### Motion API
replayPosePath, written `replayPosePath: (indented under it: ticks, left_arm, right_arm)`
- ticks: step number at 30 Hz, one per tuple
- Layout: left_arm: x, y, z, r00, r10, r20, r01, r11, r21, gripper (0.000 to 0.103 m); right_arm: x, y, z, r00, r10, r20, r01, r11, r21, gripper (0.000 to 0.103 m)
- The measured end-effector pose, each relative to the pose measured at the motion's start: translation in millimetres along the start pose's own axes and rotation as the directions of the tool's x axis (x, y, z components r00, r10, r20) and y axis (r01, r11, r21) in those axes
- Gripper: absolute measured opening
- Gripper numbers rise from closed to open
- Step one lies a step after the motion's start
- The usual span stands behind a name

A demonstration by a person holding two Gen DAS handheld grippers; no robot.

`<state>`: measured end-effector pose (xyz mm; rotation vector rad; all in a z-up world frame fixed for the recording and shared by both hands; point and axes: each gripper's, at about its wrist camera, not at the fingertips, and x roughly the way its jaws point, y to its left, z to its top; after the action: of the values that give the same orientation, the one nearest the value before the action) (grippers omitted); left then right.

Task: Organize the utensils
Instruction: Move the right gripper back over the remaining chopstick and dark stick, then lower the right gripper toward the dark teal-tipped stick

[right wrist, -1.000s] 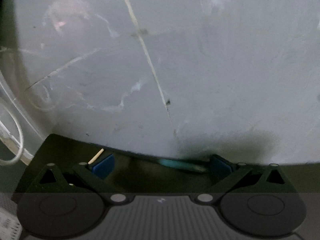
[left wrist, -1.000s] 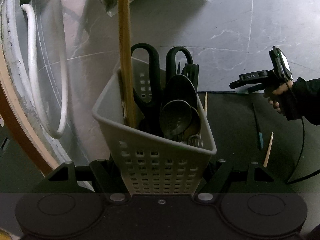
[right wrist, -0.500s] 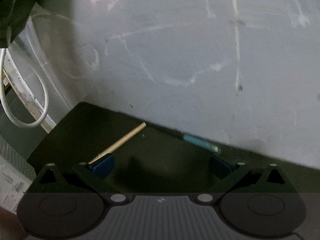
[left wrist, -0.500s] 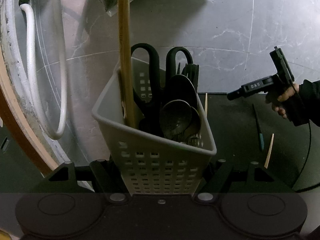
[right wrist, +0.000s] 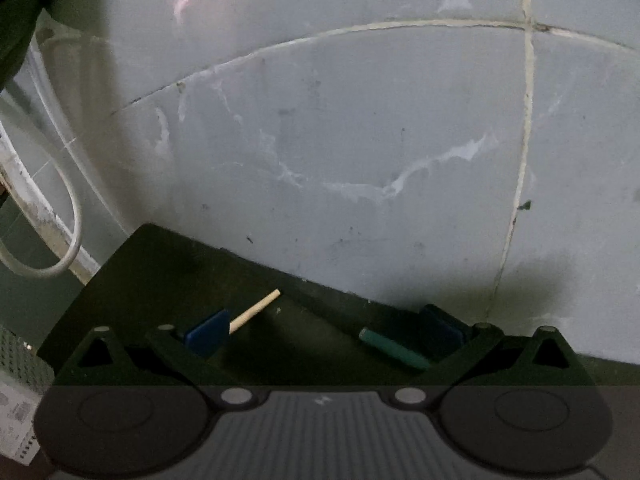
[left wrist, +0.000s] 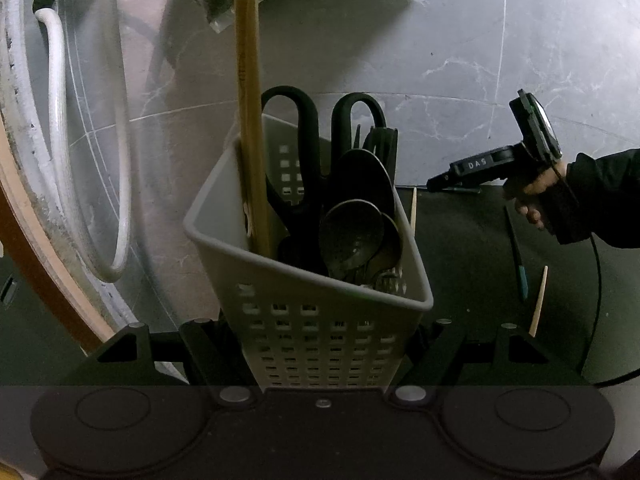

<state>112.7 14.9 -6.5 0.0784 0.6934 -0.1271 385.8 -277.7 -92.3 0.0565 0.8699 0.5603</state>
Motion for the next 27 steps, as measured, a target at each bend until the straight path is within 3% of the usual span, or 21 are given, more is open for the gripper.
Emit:
replayPosePath:
  ticks: [7, 13, 21, 27]
  left_arm:
    - [0, 1, -4, 1.0, -0.004, 0.02, 0.004, 1.0, -0.006, 0.076]
    - [-1, 3, -9, 0.999, -0.014, 0.042, 0.014, 1.0, -0.01, 0.076]
    - [-4, 8, -13, 0.998, -0.033, 0.051, 0.033, 0.999, 0.003, 0.076]
    - [-3, 10, -12, 0.998, -0.041, 0.052, 0.04, 0.999, 0.011, 0.076]
  right_arm:
    - [-4, 4, 5, 0.997, 0.011, -0.079, -0.013, 1.0, -0.02, 0.103]
    - [2, 17, 9, 0.997, -0.05, -0.065, 0.048, 0.998, -0.031, 0.102]
    - [11, 27, 7, 0.991, -0.102, -0.083, 0.094, 0.991, -0.091, 0.092]
    - [4, 24, 7, 0.99, -0.088, -0.112, 0.078, 0.993, -0.092, 0.087]
